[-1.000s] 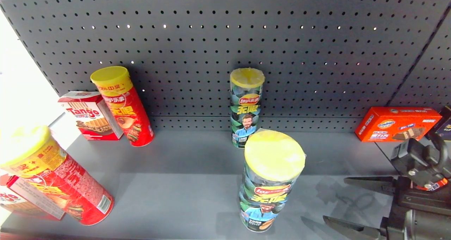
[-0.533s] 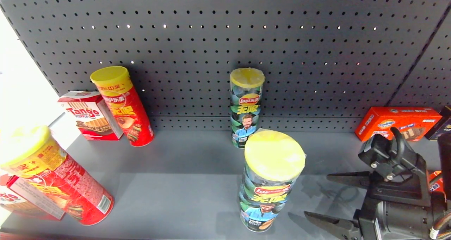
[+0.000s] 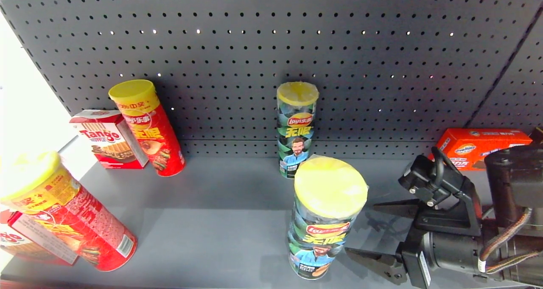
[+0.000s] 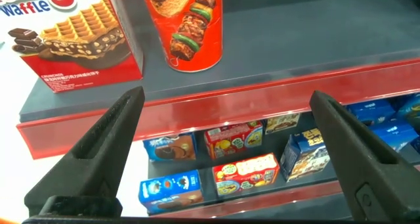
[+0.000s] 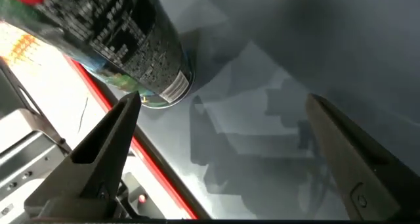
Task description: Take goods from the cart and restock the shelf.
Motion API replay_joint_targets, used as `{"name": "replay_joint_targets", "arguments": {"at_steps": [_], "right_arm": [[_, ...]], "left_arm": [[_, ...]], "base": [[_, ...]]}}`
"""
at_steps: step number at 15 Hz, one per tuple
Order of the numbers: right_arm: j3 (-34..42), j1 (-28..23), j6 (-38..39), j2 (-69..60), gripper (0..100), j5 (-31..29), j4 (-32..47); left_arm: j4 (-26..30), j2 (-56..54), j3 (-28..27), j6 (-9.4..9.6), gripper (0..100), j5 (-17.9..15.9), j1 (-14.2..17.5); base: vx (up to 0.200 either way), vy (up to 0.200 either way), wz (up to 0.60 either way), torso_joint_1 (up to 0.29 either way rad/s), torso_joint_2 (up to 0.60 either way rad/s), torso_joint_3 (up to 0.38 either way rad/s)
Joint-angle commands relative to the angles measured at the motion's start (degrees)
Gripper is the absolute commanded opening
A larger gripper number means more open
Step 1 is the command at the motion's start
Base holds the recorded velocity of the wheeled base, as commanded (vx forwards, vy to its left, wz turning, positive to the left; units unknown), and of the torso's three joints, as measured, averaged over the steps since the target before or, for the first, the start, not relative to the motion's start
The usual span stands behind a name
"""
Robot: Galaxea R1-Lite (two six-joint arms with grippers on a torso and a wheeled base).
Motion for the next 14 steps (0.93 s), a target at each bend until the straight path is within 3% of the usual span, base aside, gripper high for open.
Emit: {"name": "replay_joint_targets", "arguments": {"at_steps": [1,11,14], "right_arm": [[-0.1,0.0,-0.7,0.7,100,0.0,0.1],[0.6,-0.7,-1.9,0.0,100,0.0,0.1],[-2.3,-0.5,-2.0,2.6,100,0.0,0.0]], "left_arm": [[0.0,0.1,0.0,-0.14,100,0.0,0.0],[0.0,0.1,0.0,-0.23,100,0.1,0.0],[0.0,0.1,0.0,-0.14,100,0.1,0.0]], "base": [[0.000,0.000,0.00,0.000,0.00,0.000],[0.000,0.000,0.00,0.000,0.00,0.000],[0.000,0.000,0.00,0.000,0.00,0.000]]}}
